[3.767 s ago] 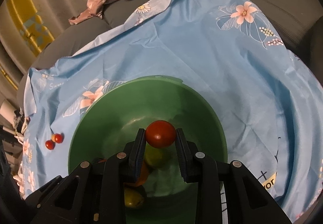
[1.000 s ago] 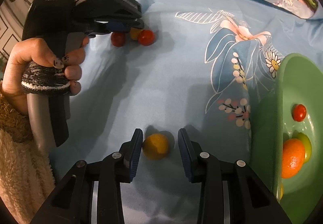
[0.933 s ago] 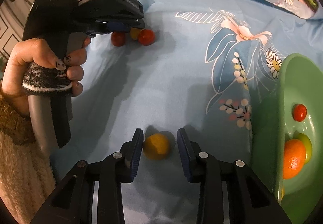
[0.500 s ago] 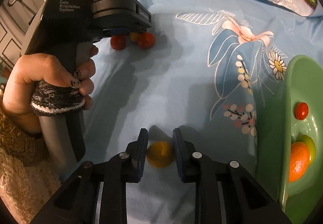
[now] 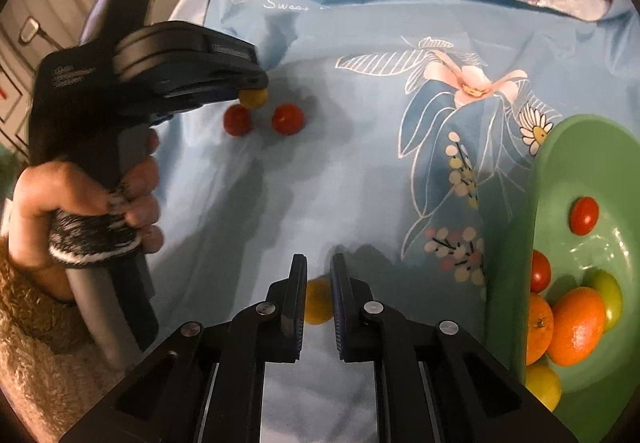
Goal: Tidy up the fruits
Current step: 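Grasp the yellow cherry tomato with the left tool while the right tool grasps the yellow round fruit, then carry both held yellow fruits over the green bowl with both tools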
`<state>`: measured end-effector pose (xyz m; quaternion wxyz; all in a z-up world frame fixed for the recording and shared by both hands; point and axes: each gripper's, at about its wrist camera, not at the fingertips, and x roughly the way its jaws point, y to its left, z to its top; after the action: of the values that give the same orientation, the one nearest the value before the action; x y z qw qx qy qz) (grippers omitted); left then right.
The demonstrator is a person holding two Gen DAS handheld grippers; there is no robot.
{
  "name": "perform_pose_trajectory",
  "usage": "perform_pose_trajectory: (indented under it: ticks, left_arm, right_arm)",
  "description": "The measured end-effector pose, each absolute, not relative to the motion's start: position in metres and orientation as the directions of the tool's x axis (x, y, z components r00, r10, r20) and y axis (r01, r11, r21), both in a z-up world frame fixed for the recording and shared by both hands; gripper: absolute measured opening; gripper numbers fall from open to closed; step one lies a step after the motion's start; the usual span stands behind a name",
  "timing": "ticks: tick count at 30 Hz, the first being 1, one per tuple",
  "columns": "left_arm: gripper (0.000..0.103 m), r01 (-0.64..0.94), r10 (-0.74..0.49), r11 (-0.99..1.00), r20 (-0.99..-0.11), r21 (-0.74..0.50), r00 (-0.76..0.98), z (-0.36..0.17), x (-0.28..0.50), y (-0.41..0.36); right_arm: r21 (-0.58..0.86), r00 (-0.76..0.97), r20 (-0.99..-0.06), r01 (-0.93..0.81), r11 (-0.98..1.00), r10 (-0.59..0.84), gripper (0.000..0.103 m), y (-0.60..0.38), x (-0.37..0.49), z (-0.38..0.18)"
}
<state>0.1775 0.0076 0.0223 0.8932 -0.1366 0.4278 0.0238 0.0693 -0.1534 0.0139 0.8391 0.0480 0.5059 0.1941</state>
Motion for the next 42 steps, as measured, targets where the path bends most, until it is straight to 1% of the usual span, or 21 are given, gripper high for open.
perform_pose_trajectory:
  ticks: [3,5,7,9,12,14,18,22,29,34,38,40,42]
  left_arm:
    - [0.023,-0.162,-0.081,0.955,-0.741,-0.250,0.667,0.041,0.162,0.013]
    - [0.023,-0.163,-0.079,0.951,-0.717,-0.263,0.693,0.054,0.149,0.016]
    - [0.023,-0.167,-0.082,0.945,-0.697,-0.282,0.712,0.064,0.137,0.018]
    - [0.023,-0.182,-0.083,0.934,-0.684,-0.306,0.724,0.069,0.123,0.021]
    - [0.023,-0.205,-0.074,0.923,-0.674,-0.324,0.735,0.073,0.102,0.022]
    - [0.023,-0.215,-0.070,0.918,-0.672,-0.332,0.737,0.073,0.090,0.019]
    - [0.024,-0.177,-0.066,0.939,-0.662,-0.294,0.747,0.073,0.073,0.005]
    - [0.024,-0.164,-0.086,0.937,-0.660,-0.307,0.746,0.070,0.068,0.005]
    - [0.024,-0.141,-0.099,0.938,-0.633,-0.318,0.768,0.078,0.058,0.002]
    - [0.024,-0.102,-0.115,0.945,-0.608,-0.311,0.786,0.087,0.051,-0.009]
    - [0.024,-0.036,-0.158,0.950,-0.575,-0.311,0.803,0.098,0.042,-0.029]
    - [0.024,0.008,-0.194,0.948,-0.559,-0.318,0.806,0.103,0.039,-0.040]
    - [0.024,0.045,-0.224,0.946,-0.545,-0.321,0.808,0.108,0.034,-0.049]
  right_arm:
    - [0.358,0.395,-0.810,-0.255,0.898,0.435,0.013,-0.163,0.069,0.017]
    - [0.377,0.392,-0.802,-0.251,0.891,0.450,0.013,-0.166,0.070,0.017]
    - [0.361,0.382,-0.814,-0.258,0.896,0.437,0.014,-0.164,0.072,0.014]
    - [0.351,0.362,-0.829,-0.256,0.901,0.426,0.021,-0.161,0.074,0.010]
    - [0.306,0.349,-0.855,-0.255,0.917,0.383,0.026,-0.154,0.077,0.002]
    - [0.268,0.356,-0.866,-0.263,0.927,0.351,0.026,-0.148,0.075,-0.001]
    - [0.235,0.362,-0.875,-0.265,0.935,0.323,0.026,-0.144,0.075,-0.002]
    - [0.204,0.343,-0.894,-0.260,0.944,0.288,0.027,-0.141,0.074,-0.011]
    - [0.154,0.392,-0.885,-0.260,0.953,0.250,0.027,-0.138,0.072,-0.010]
    - [0.215,0.446,-0.839,-0.252,0.944,0.310,0.027,-0.150,0.067,0.011]
    - [0.292,0.520,-0.768,-0.234,0.927,0.373,0.027,-0.173,0.057,0.038]
    - [0.297,0.570,-0.736,-0.213,0.931,0.365,0.027,-0.186,0.050,0.051]
    - [0.332,0.615,-0.691,-0.197,0.922,0.381,0.027,-0.199,0.044,0.063]
